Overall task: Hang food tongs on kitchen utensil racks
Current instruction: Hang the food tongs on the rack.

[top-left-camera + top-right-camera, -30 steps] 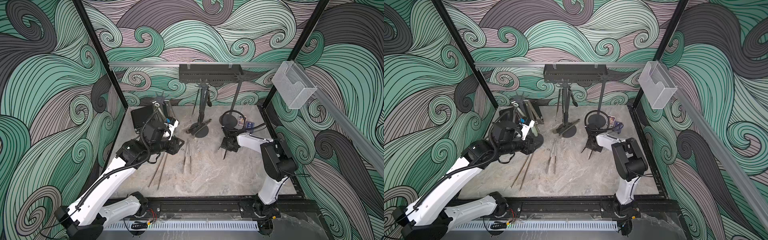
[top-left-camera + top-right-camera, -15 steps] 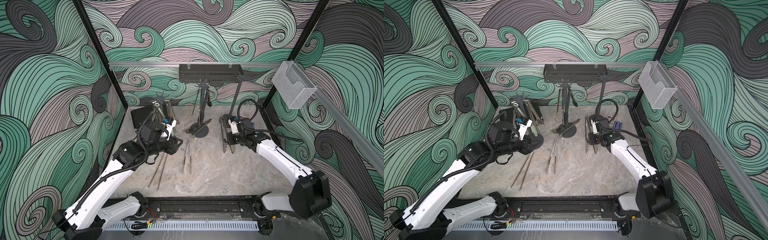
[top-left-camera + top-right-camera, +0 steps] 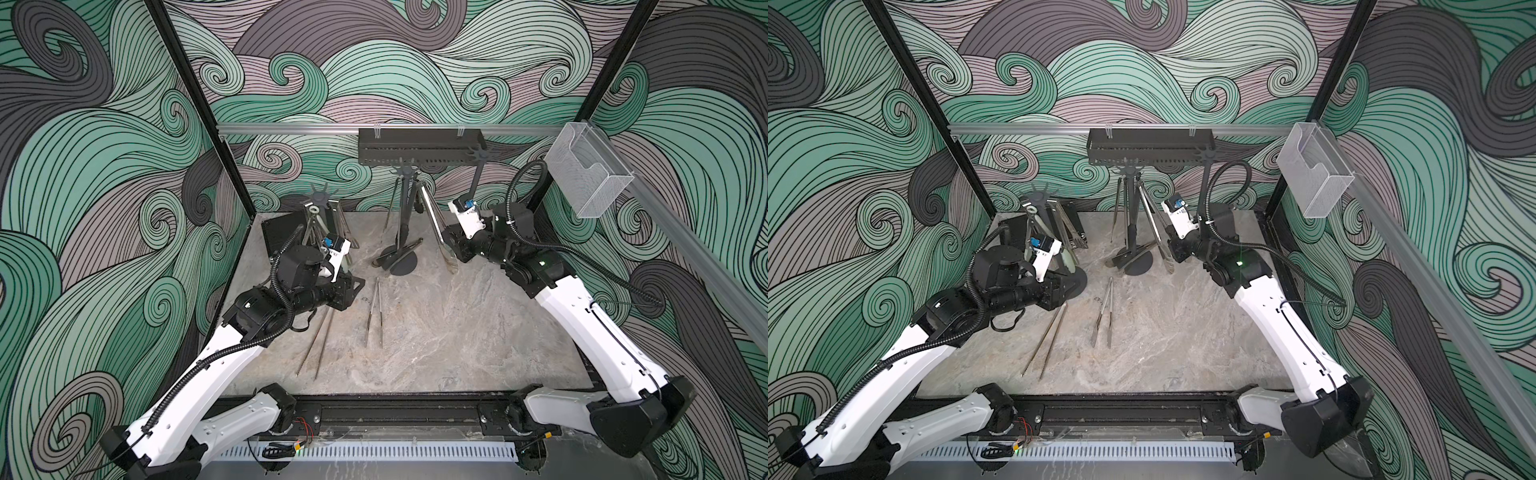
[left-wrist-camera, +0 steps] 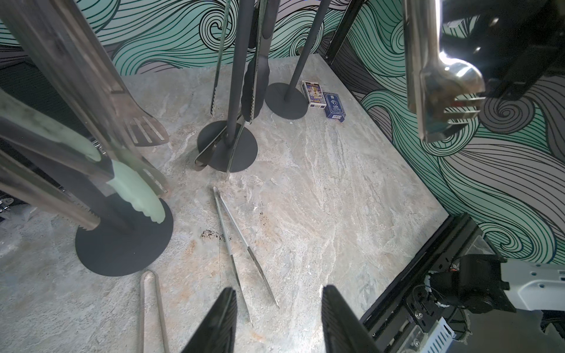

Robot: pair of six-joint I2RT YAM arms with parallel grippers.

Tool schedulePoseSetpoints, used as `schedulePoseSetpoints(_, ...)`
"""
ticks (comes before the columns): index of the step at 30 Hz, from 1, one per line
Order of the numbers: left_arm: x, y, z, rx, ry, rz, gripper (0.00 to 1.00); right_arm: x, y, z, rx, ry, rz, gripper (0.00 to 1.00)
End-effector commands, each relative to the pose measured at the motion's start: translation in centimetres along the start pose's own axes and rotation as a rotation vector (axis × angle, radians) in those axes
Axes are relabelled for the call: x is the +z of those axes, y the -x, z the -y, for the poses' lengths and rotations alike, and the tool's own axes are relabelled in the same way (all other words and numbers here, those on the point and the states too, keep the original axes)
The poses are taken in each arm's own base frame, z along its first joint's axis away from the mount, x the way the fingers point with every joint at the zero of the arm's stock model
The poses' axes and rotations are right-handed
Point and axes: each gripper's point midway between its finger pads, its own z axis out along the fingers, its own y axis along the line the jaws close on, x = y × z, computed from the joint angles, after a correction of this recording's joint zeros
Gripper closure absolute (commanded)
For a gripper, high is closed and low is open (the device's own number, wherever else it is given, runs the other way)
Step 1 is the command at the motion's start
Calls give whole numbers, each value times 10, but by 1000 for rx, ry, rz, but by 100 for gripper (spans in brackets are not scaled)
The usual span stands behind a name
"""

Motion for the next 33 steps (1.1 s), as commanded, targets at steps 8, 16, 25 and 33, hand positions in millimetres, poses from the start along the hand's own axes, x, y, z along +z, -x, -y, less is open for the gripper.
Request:
schedulePoseSetpoints(8, -6, 13, 1, -5, -3, 51, 54, 15, 22, 11, 25, -112, -24, 100)
schedulePoseSetpoints(16, -7, 13, 2, 0, -2, 50, 54, 30, 12, 13, 58, -136, -67, 100)
schedulePoseSetpoints(25, -7, 13, 1, 5, 3, 49, 54, 42, 8, 15, 75, -149, -88, 100)
schedulePoseSetpoints(33, -8, 13, 1, 10, 6, 52, 54, 51, 6, 17, 103, -156, -99, 100)
